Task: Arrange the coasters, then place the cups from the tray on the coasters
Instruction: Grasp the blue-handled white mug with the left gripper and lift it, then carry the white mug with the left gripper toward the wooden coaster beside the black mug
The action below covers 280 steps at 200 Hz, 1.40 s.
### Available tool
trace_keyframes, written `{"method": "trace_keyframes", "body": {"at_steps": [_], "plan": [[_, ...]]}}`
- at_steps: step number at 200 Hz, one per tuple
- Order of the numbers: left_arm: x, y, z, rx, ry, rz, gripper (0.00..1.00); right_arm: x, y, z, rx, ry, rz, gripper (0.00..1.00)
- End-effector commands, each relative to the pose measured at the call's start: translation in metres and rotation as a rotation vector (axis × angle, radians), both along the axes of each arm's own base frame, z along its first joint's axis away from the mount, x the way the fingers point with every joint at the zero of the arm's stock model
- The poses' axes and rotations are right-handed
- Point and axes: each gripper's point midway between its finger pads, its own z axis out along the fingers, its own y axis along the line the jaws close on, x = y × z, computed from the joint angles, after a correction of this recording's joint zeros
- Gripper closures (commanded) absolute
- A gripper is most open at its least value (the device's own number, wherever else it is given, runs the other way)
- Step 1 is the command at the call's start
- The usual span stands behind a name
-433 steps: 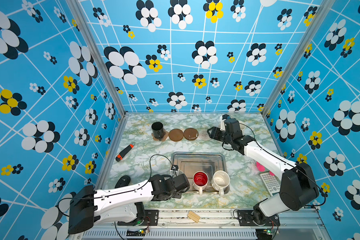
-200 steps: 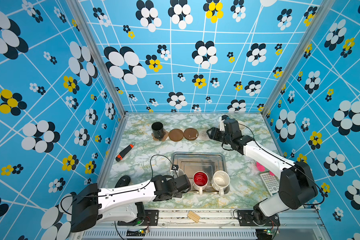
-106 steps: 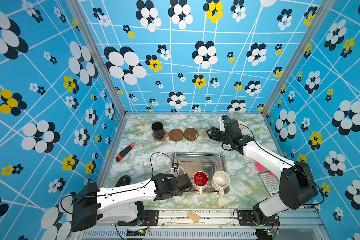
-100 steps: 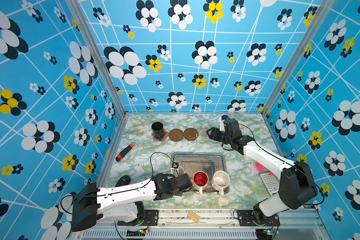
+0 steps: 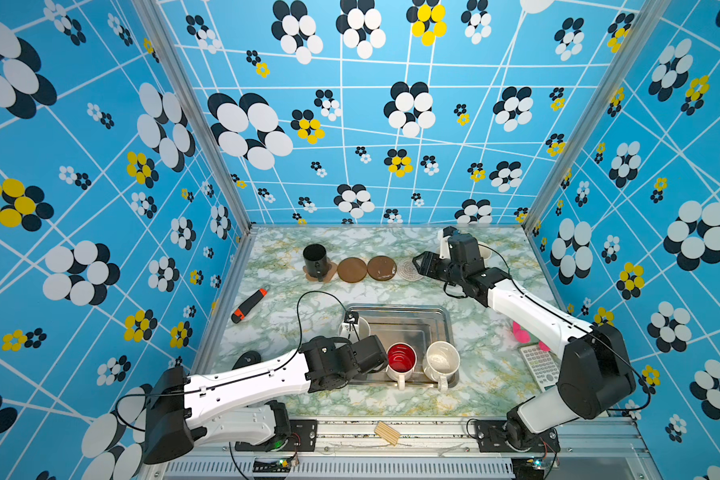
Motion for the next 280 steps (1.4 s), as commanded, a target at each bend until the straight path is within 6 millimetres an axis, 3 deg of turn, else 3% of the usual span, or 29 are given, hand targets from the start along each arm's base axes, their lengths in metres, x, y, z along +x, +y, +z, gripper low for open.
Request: {"method": "trace_keyframes", "body": {"at_steps": [1, 76, 118, 280], "plan": [[0.021, 0.002, 0.025, 0.018, -0.083, 0.009, 1.0, -0.004, 0.003, 0.02, 0.016, -0.008, 0.015, 0.39], [0.059, 0.005, 0.046, -0.008, -0.075, 0.013, 1.0, -0.005, 0.002, 0.033, 0.003, -0.003, 0.018, 0.39], [0.081, 0.007, 0.047, -0.003, -0.066, 0.005, 1.0, -0.007, 0.001, 0.033, 0.0, 0.002, 0.015, 0.39], [0.215, -0.019, 0.062, 0.004, -0.12, 0.006, 1.0, -0.016, 0.0, 0.036, 0.003, -0.005, 0.035, 0.4]]}}
